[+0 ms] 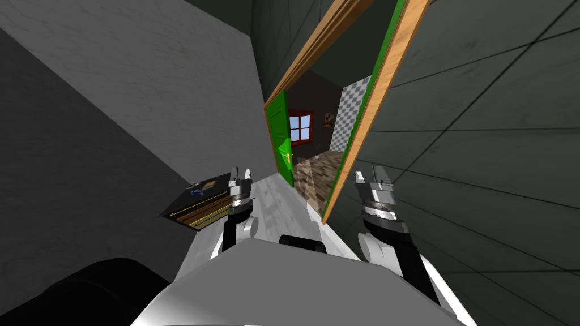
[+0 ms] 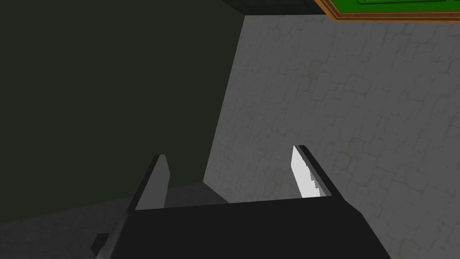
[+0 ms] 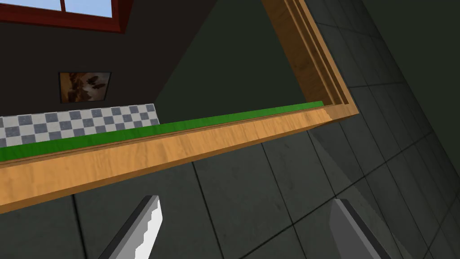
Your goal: Push the door open
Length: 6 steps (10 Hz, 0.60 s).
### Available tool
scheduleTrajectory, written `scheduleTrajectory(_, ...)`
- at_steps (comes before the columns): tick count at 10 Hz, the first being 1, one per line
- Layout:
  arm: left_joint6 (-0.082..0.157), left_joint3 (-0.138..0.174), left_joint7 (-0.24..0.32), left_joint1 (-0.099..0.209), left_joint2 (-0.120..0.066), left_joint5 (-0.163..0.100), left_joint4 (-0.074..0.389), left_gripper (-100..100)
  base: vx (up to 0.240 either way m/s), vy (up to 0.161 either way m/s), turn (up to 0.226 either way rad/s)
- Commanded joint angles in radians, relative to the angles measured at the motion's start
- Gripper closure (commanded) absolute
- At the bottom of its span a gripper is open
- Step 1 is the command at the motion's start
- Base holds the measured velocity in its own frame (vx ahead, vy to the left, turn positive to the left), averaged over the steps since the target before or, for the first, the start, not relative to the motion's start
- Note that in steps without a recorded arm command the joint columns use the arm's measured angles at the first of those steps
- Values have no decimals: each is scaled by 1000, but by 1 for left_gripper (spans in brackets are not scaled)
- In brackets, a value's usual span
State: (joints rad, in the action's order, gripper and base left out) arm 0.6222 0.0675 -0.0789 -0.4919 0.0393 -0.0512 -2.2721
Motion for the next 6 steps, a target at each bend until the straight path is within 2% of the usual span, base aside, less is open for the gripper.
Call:
scheduleTrajectory(1, -5, 4, 0, 21, -17, -2, 35, -100, -31, 140, -141)
scheduleTrajectory(4, -11, 9, 0, 47, -35, -4, 78, -100, 136, 132, -116)
scheduleTrajectory(6, -18, 14, 0, 76, -52, -6, 128, -100, 147, 162, -173)
